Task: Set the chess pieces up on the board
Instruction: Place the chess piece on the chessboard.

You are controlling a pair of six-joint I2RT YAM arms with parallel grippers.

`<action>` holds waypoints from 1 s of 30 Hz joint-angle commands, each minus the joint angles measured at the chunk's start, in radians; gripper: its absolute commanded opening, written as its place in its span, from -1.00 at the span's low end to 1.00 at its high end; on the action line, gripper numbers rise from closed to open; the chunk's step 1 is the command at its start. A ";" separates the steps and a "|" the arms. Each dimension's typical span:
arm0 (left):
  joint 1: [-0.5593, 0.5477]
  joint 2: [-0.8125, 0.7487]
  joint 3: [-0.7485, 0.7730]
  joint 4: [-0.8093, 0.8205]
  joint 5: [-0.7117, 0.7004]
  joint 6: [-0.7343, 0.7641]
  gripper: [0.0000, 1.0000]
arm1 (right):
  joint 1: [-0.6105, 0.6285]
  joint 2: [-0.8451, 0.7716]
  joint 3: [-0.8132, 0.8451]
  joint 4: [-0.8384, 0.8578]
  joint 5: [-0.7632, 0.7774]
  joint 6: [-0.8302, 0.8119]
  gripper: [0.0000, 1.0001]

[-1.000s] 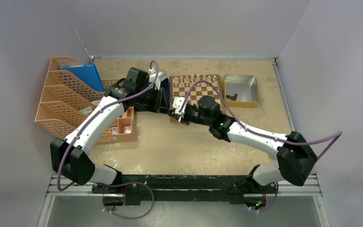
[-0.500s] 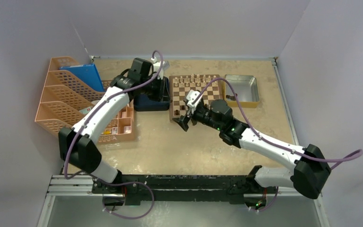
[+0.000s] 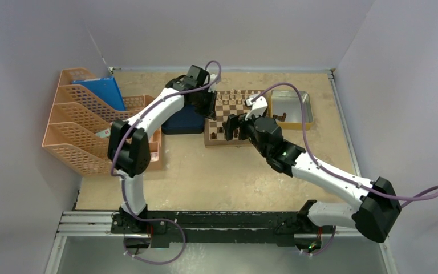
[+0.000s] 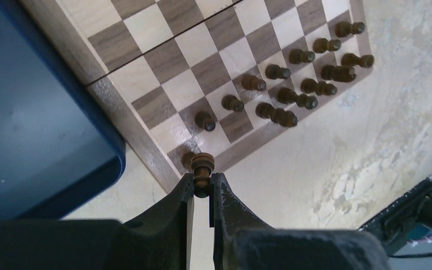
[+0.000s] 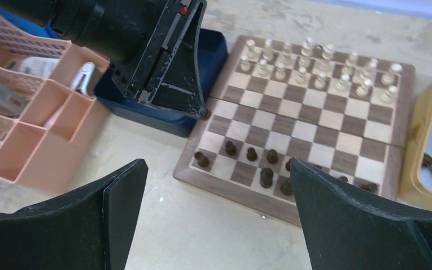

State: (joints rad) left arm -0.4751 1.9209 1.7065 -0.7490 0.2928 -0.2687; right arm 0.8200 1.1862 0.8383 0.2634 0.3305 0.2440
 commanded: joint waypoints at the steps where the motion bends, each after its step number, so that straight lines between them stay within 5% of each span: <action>1: -0.032 0.088 0.132 -0.057 -0.094 0.019 -1.00 | -0.005 -0.008 0.044 -0.053 0.149 0.080 0.98; 30: -0.054 0.254 0.211 -0.171 -0.146 0.048 -0.98 | -0.014 -0.120 -0.015 -0.026 0.205 0.075 0.98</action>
State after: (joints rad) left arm -0.5205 2.1715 1.8690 -0.9154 0.1513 -0.2417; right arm 0.8104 1.0863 0.8261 0.2142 0.5068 0.3138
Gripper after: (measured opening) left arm 0.111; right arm 0.987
